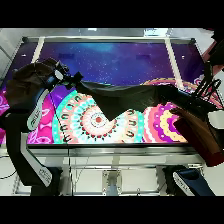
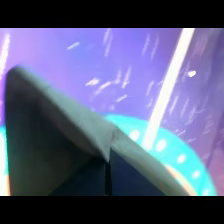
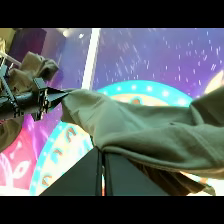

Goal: Fold the shirts.

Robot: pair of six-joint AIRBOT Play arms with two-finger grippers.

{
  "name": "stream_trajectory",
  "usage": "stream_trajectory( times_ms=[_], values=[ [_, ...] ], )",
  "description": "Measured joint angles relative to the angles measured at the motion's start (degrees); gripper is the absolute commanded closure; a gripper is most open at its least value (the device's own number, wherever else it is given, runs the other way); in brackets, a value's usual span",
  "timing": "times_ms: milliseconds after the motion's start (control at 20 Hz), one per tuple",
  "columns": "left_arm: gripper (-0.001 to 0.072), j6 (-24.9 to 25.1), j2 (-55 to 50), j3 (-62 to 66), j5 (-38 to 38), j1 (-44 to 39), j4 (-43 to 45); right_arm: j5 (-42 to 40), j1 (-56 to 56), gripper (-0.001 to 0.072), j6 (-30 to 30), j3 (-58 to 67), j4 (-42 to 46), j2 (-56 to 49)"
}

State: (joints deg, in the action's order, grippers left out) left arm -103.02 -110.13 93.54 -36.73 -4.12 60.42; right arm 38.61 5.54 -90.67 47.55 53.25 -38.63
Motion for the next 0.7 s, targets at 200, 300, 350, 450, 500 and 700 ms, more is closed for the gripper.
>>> stream_trajectory(
  times_ms=[200,300,350,450,500,700],
  values=[
    [0.0699,7.0,6.2,7.6,-4.3,1.3,-1.0,3.4,-2.8,0.0687,0.0,6.4,5.3,4.2],
    [0.0699,11.3,13.0,11.3,-7.5,2.1,-1.0,7.0,-4.9,0.0687,0.0,11.3,7.4,7.0],
    [0.0699,13.3,17.3,12.5,-9.2,2.5,-0.4,9.3,-5.7,0.0687,0.0,14.0,8.1,8.5],
    [0.0699,16.2,26.8,14.1,-12.1,2.9,1.9,14.1,-6.8,0.0687,0.0,18.9,8.9,10.9],
    [0.0699,17.2,31.6,14.6,-13.4,3.0,3.5,16.5,-7.1,0.0687,0.0,21.7,8.9,12.1],
    [0.0700,19.3,51.3,15.5,-16.4,3.3,10.7,23.4,-7.8,0.0687,0.0,31.8,9.0,14.6]
  ],
)
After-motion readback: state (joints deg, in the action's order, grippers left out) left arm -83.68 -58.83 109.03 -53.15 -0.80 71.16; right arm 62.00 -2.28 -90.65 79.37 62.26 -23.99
